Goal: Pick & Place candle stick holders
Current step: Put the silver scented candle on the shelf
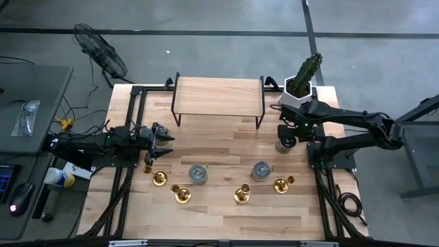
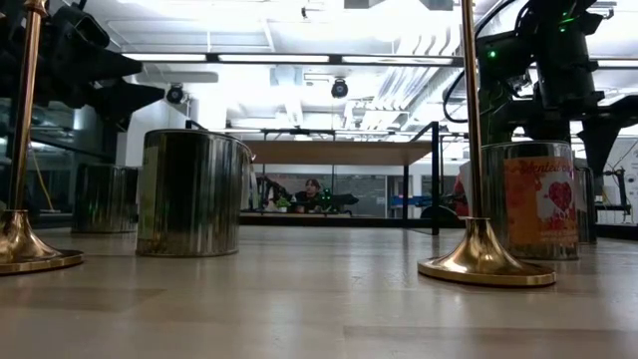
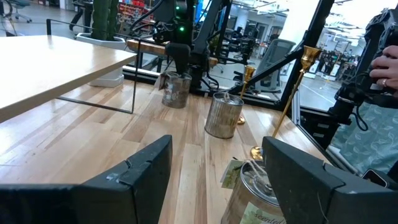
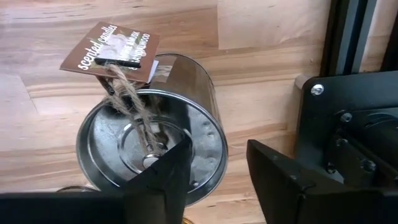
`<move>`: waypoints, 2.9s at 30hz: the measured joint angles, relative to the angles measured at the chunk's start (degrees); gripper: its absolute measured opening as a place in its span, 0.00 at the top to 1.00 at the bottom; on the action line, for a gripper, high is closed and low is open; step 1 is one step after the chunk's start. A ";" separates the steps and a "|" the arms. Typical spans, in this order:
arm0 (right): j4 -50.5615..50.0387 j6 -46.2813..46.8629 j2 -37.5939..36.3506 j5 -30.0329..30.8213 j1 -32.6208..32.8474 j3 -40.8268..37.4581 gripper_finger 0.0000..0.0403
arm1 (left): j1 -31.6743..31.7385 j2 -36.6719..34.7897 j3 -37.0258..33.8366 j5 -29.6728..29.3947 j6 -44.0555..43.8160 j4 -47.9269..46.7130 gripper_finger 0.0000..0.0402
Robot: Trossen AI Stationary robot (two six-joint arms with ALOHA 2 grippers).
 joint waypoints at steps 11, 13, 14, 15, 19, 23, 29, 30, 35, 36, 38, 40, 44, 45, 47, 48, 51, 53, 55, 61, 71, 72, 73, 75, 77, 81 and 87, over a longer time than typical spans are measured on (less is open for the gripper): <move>1.06 -0.35 0.04 0.01 0.00 -0.11 0.85 | -0.02 0.01 -0.01 0.00 -0.01 0.01 0.39; 1.08 -1.08 0.04 0.09 0.00 -0.11 0.87 | 0.00 0.00 -0.02 -0.02 0.00 0.00 0.39; 1.07 -1.33 0.04 0.13 0.00 -0.11 0.87 | -0.01 0.01 0.00 -0.01 -0.01 0.00 0.39; 1.08 -1.46 0.04 0.21 0.00 -0.11 0.88 | 0.00 0.00 0.00 -0.02 0.00 0.00 0.39; 2.00 -1.93 0.07 0.50 0.02 -0.12 0.91 | -0.01 0.00 0.00 -0.02 0.00 0.00 0.39; 2.12 -2.62 0.09 0.76 0.04 -0.13 0.96 | -0.02 0.00 0.00 -0.02 -0.02 0.00 0.39; 2.57 -3.07 0.09 0.91 0.04 -0.13 0.99 | -0.01 0.01 -0.01 -0.01 -0.01 0.00 0.39; 2.57 -3.47 0.09 0.90 0.04 -0.15 0.99 | 0.00 0.00 -0.02 0.00 0.00 0.00 0.39; 2.53 -5.24 0.09 0.64 0.23 -0.04 0.99 | -0.01 0.01 0.00 -0.02 0.00 0.00 0.39; 2.42 -5.34 0.09 0.68 0.44 0.27 0.99 | -0.01 0.00 0.00 -0.01 0.00 0.00 0.39; 1.85 -5.51 0.17 1.08 0.69 1.07 0.99 | -0.02 0.00 0.00 0.00 -0.01 0.01 0.39; 1.67 -5.85 0.30 1.31 0.70 1.88 0.99 | -0.02 0.00 0.00 0.00 0.00 0.00 0.39; 1.65 -6.64 0.17 -0.18 0.70 2.71 0.99 | -0.02 0.00 0.00 0.00 0.00 0.00 0.39; 1.71 -6.87 0.16 -0.58 0.84 2.73 0.99 | 0.00 0.00 0.00 0.00 0.00 0.02 0.39; 1.94 -6.93 0.12 -0.89 1.20 2.82 0.99 | 0.00 0.02 0.00 -0.01 -0.01 0.00 0.39; 2.01 -6.93 0.13 -0.96 1.36 2.82 0.99 | 0.00 0.02 -0.01 0.00 0.00 0.00 0.39; 2.31 -7.12 0.11 -1.12 1.42 2.82 0.99 | 0.00 0.00 -0.02 0.00 0.00 0.00 0.39; 2.63 -7.31 0.10 -1.13 1.42 2.84 0.99 | 0.00 0.01 -0.02 0.00 0.00 0.02 0.39; 3.00 -7.54 0.06 -1.11 1.42 2.91 0.99 | -0.01 0.01 0.00 -0.01 0.00 0.00 0.39; 3.20 -7.76 0.04 -0.07 1.42 2.93 0.99 | -0.01 0.00 -0.02 -0.01 -0.01 0.01 0.39; 3.05 -8.62 -0.28 -1.08 1.42 5.29 0.99 | -0.01 0.00 -0.01 0.00 -0.01 0.01 0.39; 2.49 -8.80 -0.28 -1.05 1.42 5.99 0.99 | -0.01 0.01 -0.01 -0.01 -0.01 0.01 0.39; 1.98 -9.03 -0.28 -1.04 1.42 6.58 0.99 | -0.02 0.00 -0.02 -0.02 0.00 0.00 0.39; 1.69 -9.10 -0.28 -1.13 1.42 7.38 0.99 | -0.02 0.00 0.00 0.00 0.00 0.00 0.39; 1.65 -9.54 -0.37 -1.27 1.42 7.90 0.99 | -0.01 0.02 -0.01 -0.02 0.00 0.00 0.39; 1.54 -10.37 -0.48 -1.63 1.42 9.15 0.99 | -0.02 0.00 0.00 0.00 0.00 0.00 0.39; 1.52 -12.00 -0.55 -1.70 1.42 12.35 1.00 | -0.01 0.00 -0.01 -0.01 0.00 0.00 0.39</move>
